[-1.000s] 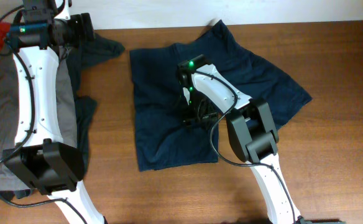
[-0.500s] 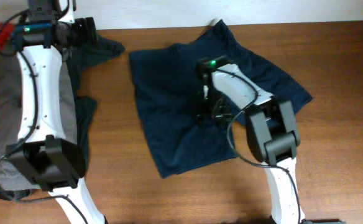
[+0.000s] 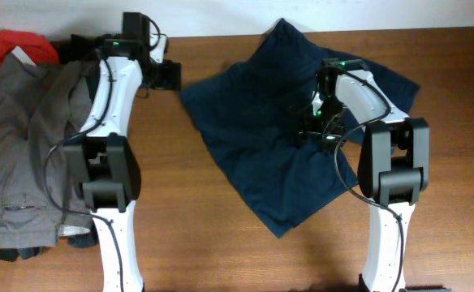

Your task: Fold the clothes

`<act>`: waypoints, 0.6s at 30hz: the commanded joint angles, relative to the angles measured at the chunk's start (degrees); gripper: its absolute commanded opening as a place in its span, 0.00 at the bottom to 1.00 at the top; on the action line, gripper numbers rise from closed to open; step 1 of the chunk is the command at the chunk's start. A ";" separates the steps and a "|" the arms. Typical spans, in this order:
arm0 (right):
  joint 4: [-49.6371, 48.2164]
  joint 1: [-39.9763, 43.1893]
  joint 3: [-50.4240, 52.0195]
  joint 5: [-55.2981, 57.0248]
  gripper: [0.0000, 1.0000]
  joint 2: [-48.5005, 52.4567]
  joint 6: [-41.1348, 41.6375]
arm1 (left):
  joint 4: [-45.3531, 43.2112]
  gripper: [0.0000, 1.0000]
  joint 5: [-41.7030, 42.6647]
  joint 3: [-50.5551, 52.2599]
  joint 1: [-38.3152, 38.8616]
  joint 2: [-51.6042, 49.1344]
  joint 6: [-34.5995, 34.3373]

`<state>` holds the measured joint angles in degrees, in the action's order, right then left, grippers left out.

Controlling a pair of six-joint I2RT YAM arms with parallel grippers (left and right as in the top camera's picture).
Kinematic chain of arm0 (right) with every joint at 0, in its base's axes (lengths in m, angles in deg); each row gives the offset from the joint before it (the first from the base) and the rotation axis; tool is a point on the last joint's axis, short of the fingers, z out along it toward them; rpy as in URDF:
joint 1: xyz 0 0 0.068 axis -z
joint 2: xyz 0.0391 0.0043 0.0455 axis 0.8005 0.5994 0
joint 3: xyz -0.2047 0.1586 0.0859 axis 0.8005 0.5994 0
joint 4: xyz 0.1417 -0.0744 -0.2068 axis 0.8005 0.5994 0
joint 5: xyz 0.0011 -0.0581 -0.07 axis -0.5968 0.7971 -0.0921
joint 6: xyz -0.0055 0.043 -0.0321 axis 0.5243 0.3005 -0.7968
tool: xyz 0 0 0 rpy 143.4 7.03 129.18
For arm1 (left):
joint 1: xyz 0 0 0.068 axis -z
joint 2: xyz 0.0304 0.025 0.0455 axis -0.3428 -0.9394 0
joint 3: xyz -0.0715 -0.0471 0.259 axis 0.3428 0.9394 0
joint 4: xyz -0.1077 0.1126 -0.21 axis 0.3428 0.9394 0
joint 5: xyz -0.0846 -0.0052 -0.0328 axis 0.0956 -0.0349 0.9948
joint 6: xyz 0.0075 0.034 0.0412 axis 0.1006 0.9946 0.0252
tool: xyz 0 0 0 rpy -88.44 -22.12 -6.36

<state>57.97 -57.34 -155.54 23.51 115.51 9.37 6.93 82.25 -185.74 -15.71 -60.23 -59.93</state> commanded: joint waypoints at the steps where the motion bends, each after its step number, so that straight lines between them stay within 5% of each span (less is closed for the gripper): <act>1: -3.61 1.62 2.69 -1.64 0.72 5.42 -8.20 | -0.20 0.87 2.71 -0.11 1.16 -3.50 2.54; 12: -1.92 1.57 1.60 -4.72 0.77 -14.38 -9.25 | -0.46 0.85 7.69 -0.02 1.79 -5.57 2.60; 14: -2.21 1.57 1.57 -4.68 0.78 -17.73 -9.25 | -0.42 0.73 7.65 0.00 1.88 -5.75 2.58; 18: -3.43 1.62 1.53 -4.20 0.82 -22.16 -9.25 | 0.81 0.24 7.63 0.00 2.19 -5.99 2.54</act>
<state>54.97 -56.20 -153.58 19.77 97.09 0.89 6.85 88.78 -185.65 -13.79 -65.21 -58.29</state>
